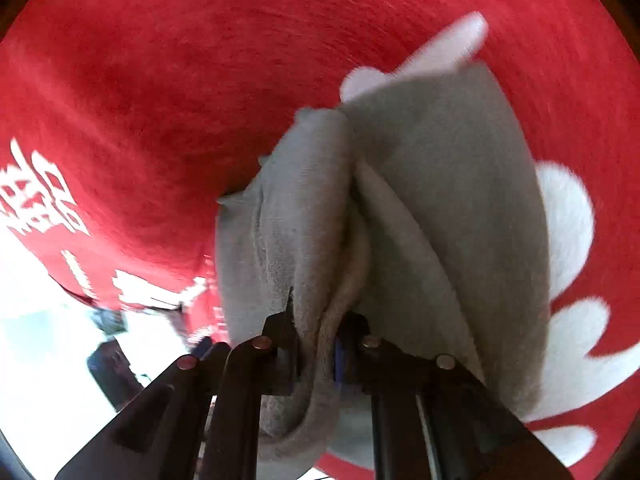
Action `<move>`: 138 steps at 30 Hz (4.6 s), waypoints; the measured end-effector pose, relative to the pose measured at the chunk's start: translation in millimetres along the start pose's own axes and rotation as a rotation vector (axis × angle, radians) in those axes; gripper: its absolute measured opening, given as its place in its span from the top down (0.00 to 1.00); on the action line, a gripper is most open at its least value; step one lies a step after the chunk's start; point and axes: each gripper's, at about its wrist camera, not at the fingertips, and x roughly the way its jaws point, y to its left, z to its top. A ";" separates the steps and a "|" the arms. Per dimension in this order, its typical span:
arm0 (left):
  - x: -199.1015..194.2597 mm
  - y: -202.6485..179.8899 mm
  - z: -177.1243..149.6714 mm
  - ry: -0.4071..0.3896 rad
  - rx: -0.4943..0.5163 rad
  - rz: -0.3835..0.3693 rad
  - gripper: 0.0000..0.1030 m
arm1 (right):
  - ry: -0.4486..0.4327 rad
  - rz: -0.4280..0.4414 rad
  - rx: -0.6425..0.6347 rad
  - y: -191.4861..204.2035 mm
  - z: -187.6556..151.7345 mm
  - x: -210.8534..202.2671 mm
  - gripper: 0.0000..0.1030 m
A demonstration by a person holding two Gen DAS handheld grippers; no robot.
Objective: Fold small clothes
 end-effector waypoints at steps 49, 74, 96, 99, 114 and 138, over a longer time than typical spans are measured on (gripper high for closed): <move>16.3 -54.8 -77.9 0.065 0.379 0.011 0.10 | -0.078 -0.244 0.073 -73.4 -128.0 -75.4 0.95; 21.3 -52.0 -94.0 0.092 0.296 -0.002 0.10 | -0.129 -0.356 -0.057 -16.0 -57.9 -51.2 0.91; -3.4 -44.1 -64.8 0.100 0.217 0.002 0.10 | -0.087 -0.381 0.040 -25.3 -77.6 -85.1 0.46; -2.8 -46.0 -66.3 0.105 0.211 0.001 0.10 | -0.058 -0.365 0.041 -25.6 -78.5 -80.4 0.46; 5.4 -50.8 -66.5 0.151 0.169 0.022 0.07 | -0.064 -0.356 0.045 -33.5 -75.1 -78.7 0.25; 17.9 -22.6 -16.6 0.173 0.014 -0.131 0.00 | -0.072 -0.238 0.080 -60.4 -42.5 -91.4 0.25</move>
